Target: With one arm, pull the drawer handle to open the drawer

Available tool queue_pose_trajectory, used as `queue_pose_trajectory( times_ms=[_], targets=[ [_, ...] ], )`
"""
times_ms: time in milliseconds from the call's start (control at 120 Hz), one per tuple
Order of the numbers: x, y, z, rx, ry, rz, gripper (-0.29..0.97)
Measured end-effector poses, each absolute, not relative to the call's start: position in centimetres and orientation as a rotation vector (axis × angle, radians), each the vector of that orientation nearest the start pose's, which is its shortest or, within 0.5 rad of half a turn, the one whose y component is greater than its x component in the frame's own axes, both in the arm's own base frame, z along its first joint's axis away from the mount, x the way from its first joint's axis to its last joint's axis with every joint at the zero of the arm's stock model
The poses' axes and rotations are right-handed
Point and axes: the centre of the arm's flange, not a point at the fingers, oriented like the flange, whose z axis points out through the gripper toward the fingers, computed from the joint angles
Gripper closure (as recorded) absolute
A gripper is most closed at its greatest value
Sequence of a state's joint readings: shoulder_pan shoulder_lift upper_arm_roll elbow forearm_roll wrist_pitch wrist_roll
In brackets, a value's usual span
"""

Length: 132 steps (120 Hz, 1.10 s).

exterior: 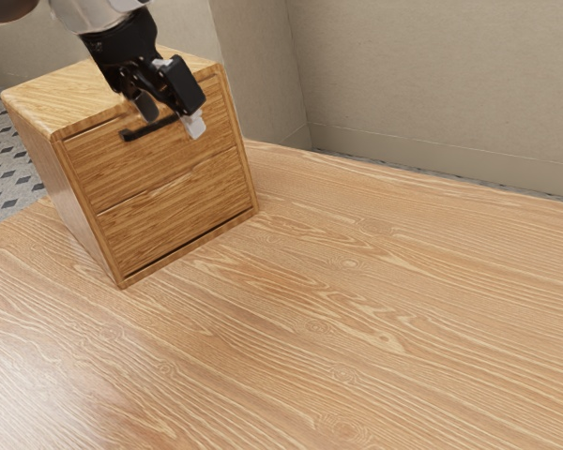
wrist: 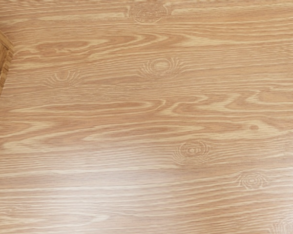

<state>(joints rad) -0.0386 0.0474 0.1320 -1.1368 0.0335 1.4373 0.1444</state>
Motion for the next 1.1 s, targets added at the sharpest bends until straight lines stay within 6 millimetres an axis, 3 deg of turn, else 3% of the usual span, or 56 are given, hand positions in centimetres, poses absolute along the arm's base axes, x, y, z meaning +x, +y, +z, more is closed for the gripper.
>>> queue_pose_trajectory(
  times_ms=[167, 300, 400, 600, 775, 867, 1100],
  targets=[
    [52.9, 0.1, 79.3, -3.109, 0.215, -0.418, 0.00],
    [53.0, -1.8, 79.2, -3.125, 0.269, -0.421, 0.00],
    [53.1, -1.9, 78.8, -3.132, 0.272, -0.398, 0.00],
    [54.1, -1.1, 75.3, -3.165, 0.249, -0.216, 0.00],
    [52.6, -2.1, 73.5, -3.153, 0.279, -0.122, 0.00],
    [50.6, -2.1, 73.5, -3.083, 0.276, -0.148, 0.00],
    [51.3, -0.9, 74.0, -2.934, 0.254, -0.252, 0.00]
  ],
)
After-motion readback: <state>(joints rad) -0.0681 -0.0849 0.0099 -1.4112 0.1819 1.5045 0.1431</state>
